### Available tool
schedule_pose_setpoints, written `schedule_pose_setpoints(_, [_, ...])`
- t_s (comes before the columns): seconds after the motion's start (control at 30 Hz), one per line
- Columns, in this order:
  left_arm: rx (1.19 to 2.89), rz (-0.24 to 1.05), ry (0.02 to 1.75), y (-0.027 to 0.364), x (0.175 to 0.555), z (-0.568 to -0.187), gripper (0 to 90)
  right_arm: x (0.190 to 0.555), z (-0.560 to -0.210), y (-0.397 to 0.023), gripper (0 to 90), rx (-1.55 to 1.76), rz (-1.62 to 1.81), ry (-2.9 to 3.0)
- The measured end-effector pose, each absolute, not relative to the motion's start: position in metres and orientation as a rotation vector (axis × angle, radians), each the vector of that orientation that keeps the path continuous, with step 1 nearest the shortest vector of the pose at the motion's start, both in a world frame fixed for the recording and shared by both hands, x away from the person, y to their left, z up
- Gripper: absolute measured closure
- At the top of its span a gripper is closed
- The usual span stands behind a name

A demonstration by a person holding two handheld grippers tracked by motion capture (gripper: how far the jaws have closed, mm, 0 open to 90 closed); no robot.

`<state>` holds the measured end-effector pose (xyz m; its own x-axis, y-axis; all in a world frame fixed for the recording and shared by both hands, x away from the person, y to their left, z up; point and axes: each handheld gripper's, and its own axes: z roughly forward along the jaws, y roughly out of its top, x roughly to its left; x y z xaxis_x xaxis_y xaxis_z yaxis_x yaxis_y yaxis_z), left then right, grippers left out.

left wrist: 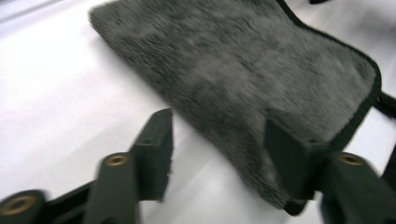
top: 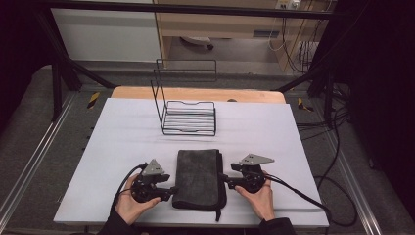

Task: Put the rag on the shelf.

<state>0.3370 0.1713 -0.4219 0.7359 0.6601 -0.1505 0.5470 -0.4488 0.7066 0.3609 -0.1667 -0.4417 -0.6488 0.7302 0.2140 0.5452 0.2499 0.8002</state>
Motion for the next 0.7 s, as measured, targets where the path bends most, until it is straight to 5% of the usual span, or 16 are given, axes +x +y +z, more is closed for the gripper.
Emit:
schedule_pose_setpoints(0.3, [2.138,0.214,0.940,0.178,0.364,-0.410,17.0,0.364,-0.440,-0.182,8.6,1.181,1.328,2.309])
schedule_pose_setpoints(0.7, [2.108,0.279,0.992,0.169,0.399,-0.410,11.8,0.361,-0.440,-0.183,3.4,1.170,1.271,2.346])
